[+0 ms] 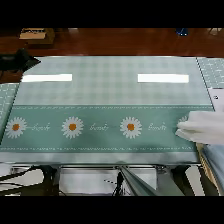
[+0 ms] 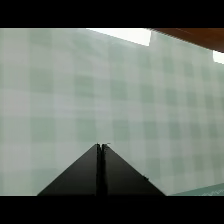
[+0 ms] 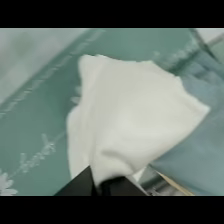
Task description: Fold the shirts.
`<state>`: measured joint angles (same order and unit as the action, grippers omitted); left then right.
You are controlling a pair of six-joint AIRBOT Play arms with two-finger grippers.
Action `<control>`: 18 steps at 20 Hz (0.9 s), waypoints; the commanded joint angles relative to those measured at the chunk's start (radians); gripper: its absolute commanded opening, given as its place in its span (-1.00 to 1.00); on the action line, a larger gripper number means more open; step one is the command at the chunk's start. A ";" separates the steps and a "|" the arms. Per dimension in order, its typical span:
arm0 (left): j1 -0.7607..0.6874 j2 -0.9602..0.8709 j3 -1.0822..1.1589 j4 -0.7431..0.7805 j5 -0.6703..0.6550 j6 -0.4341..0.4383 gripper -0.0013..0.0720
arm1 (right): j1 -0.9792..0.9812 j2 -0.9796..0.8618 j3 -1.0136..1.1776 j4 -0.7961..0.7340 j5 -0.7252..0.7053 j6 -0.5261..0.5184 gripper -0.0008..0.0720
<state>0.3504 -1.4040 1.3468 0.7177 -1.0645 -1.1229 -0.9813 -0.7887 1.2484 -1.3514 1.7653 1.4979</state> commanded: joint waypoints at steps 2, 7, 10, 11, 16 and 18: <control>0.012 -0.080 0.001 0.000 0.095 0.061 -0.91 | -0.144 0.028 0.011 -0.475 0.090 0.034 -0.93; 0.034 -0.080 0.002 -0.003 0.152 0.094 -0.91 | -0.181 0.039 0.010 -0.705 0.071 0.034 -0.93; 0.045 -0.080 0.002 -0.014 0.148 0.119 -0.91 | -0.217 0.039 0.010 -0.746 0.028 0.032 -0.92; 0.046 -0.080 0.002 -0.021 0.148 0.120 -0.91 | -0.237 0.039 0.010 -0.758 0.017 0.030 -0.90; 0.046 -0.077 0.002 -0.032 0.147 0.120 -0.91 | -0.340 0.039 0.011 -0.760 -0.114 0.021 0.46; 0.046 -0.077 0.006 -0.087 0.114 0.123 -0.91 | -0.340 0.038 0.011 -0.636 -0.223 0.016 0.45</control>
<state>0.3958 -1.4818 1.3487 0.6792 -0.9234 -1.0050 -1.2980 -0.7509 1.2583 -2.0850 1.6722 1.5204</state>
